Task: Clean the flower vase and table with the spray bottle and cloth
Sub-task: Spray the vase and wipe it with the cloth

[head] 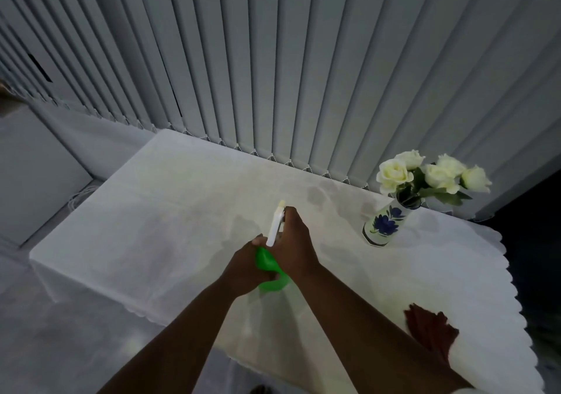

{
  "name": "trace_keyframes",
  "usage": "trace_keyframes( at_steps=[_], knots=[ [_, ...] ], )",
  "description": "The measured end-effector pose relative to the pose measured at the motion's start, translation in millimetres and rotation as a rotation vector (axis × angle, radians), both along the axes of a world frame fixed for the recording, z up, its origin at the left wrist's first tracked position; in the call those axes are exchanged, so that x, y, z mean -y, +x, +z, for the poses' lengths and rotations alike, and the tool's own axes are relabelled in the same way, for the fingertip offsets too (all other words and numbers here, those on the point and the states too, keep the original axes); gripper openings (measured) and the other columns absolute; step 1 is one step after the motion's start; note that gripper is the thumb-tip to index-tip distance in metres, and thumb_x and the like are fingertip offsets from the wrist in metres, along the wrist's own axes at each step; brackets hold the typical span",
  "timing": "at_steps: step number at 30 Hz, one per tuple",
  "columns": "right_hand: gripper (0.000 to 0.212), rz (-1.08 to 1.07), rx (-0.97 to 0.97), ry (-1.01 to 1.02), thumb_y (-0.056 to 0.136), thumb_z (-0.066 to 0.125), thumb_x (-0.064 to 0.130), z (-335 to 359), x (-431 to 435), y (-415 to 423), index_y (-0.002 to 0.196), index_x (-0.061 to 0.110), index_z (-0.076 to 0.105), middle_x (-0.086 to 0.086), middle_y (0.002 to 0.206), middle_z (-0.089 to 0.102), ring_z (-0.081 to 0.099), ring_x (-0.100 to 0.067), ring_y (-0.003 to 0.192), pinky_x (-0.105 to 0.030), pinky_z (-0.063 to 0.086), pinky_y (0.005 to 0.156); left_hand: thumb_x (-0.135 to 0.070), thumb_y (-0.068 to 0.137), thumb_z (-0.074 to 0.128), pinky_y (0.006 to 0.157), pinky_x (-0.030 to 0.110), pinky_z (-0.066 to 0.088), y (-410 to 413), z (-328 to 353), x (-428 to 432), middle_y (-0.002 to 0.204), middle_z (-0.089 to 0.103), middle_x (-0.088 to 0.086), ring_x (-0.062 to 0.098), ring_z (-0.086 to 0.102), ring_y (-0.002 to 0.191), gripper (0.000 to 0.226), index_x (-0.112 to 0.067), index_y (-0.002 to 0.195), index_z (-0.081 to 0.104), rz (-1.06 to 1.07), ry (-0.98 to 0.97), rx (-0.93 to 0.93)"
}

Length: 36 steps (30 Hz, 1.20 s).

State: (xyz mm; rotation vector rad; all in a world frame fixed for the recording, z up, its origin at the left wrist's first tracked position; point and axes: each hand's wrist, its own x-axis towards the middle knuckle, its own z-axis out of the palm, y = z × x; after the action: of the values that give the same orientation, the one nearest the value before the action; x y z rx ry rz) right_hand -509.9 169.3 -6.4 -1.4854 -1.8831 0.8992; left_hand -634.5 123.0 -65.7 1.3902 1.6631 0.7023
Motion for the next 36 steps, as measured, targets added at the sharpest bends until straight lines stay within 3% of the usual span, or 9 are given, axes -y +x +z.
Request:
trace_keyframes(
  at_steps=[3,7,14,18,21,23,30,33,36],
  knots=[
    [0.067,0.019,-0.004,-0.025,0.061,0.088,0.036,-2.9,-2.5,0.8,0.105,0.013,0.044,-0.004,0.103,0.056,0.061,-0.028,0.093,-0.041,0.054,0.078,-0.014,0.059,0.084,0.078,0.013,0.04,-1.1,-9.6,-1.1,0.103,0.055,-0.029,-0.017,0.052,0.096,0.07,-0.055,0.098,0.043,-0.005,0.009,0.023],
    [0.088,0.061,-0.055,-0.042,0.064,0.087,0.037,-11.5,1.7,14.8,0.135,0.012,0.04,-0.004,0.134,0.051,0.052,-0.019,0.119,-0.04,0.051,0.097,-0.03,0.056,0.085,0.102,0.033,0.044,-0.3,-21.9,9.2,0.134,0.052,-0.016,0.005,0.05,0.122,0.095,-0.032,0.139,0.038,0.078,-0.005,0.028],
    [0.091,-0.1,-0.13,-0.121,0.069,0.086,0.031,-26.8,17.6,103.4,0.143,0.013,0.036,-0.006,0.142,0.046,0.055,-0.018,0.114,-0.031,0.052,0.094,-0.032,0.062,0.085,0.101,0.028,0.037,53.8,-28.5,89.6,0.13,0.054,0.012,0.028,0.052,0.122,0.083,-0.009,0.132,0.047,0.56,0.152,-0.024],
    [0.082,-0.264,-0.106,-0.222,0.076,0.08,0.036,-44.5,42.3,181.4,0.143,0.015,0.038,-0.006,0.146,0.045,0.058,-0.025,0.118,-0.031,0.051,0.093,-0.063,0.051,0.073,0.091,-0.002,0.031,110.5,-40.7,125.7,0.121,0.058,0.004,0.005,0.052,0.111,0.088,-0.017,0.124,0.053,0.397,0.084,0.117],
    [0.071,-0.384,0.236,-0.162,0.081,0.061,0.062,-62.7,71.2,239.2,0.139,0.026,0.042,0.001,0.135,0.057,0.061,-0.024,0.112,-0.038,0.046,0.094,-0.078,0.053,0.064,0.095,-0.002,0.03,142.1,-46.2,113.6,0.126,0.058,-0.002,-0.018,0.043,0.113,0.094,-0.02,0.126,0.053,0.22,0.072,0.095],
    [0.067,-0.38,0.458,-0.071,0.08,0.043,0.074,-79.1,88.9,272.8,0.13,0.03,0.046,0.003,0.121,0.063,0.059,-0.027,0.108,-0.047,0.044,0.094,-0.08,0.058,0.057,0.101,0.01,0.034,161.4,-39.7,91.0,0.129,0.054,-0.009,-0.012,0.044,0.118,0.092,-0.022,0.128,0.051,0.118,0.091,0.047],
    [0.065,-0.33,0.614,0.076,0.083,0.045,0.045,-135.1,128.8,336.1,0.125,-0.002,0.06,-0.024,0.135,0.055,0.051,-0.042,0.127,-0.053,0.052,0.095,-0.05,0.069,0.075,0.108,0.039,0.039,221.9,-10.2,-16.3,0.139,0.052,0.003,0.019,0.047,0.129,0.08,-0.017,0.135,0.046,0.013,0.116,-0.001],
    [0.055,-0.256,0.561,0.116,0.085,0.054,0.035,-152.4,127.3,337.1,0.126,-0.002,0.058,-0.021,0.144,0.041,0.034,-0.037,0.134,-0.052,0.053,0.094,-0.042,0.072,0.077,0.111,0.031,0.032,242.6,5.8,-67.8,0.144,0.048,0.005,0.02,0.043,0.133,0.079,-0.014,0.138,0.044,0.02,0.13,-0.004],
    [0.051,-0.249,0.483,0.188,0.102,0.018,0.034,-163.2,120.0,335.3,0.132,0.006,0.048,-0.006,0.163,0.002,0.005,-0.026,0.149,-0.036,0.028,0.116,-0.039,0.073,0.077,0.108,0.026,0.029,256.0,19.5,-117.3,0.148,0.043,0.004,0.019,0.041,0.134,0.08,-0.016,0.14,0.041,0.02,0.119,0.027]
  ],
)
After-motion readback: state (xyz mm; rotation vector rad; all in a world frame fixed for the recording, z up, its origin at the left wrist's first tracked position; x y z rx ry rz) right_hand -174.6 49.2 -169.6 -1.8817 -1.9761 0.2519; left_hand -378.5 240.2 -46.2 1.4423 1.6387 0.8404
